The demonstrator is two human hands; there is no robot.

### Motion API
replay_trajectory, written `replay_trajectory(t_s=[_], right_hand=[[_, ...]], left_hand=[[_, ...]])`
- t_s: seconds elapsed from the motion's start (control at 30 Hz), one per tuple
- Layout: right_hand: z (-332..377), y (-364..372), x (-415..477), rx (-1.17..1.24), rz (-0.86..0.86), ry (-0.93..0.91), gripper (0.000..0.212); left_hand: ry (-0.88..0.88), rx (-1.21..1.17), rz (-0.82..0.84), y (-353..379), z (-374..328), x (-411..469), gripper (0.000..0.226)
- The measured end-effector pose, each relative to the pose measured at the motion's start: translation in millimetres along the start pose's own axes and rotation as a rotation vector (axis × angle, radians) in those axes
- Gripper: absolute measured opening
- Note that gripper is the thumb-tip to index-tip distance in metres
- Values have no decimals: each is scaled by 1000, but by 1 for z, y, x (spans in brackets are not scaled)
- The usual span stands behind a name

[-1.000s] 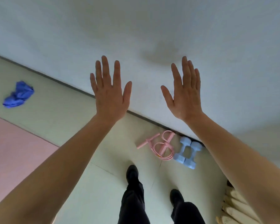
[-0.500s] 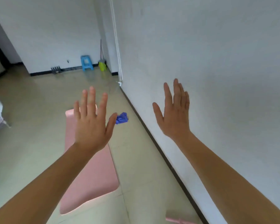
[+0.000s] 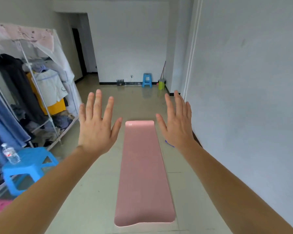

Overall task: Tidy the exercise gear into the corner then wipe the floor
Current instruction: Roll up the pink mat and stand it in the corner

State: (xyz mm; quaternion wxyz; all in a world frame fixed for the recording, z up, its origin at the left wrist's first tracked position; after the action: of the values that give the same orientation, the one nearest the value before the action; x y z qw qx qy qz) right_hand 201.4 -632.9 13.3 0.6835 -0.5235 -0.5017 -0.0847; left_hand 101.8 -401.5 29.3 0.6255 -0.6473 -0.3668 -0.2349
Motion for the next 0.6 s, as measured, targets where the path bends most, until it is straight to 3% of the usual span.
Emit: replay_trajectory(t_s=[0.2,0.6], right_hand=[[59,97,62,-2,52,-53,67],[70,389,234,100,100,94,65]], left_hand=[[16,18,40,61,107,52,64],[6,88,177,299,277,222,62]])
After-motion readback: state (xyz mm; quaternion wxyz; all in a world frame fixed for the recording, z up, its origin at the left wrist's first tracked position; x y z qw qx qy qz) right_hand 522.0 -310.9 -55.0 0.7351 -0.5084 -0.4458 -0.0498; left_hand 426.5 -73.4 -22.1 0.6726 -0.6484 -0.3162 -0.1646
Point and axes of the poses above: each hand's wrist, its own x-axis towards the middle knuckle, its own y-axis out of the palm, z = x × y, the point moved 4 cm from there along x, towards the middle knuckle, and after that the axes turned 11 degrees about -y, right-handed, at the moved point
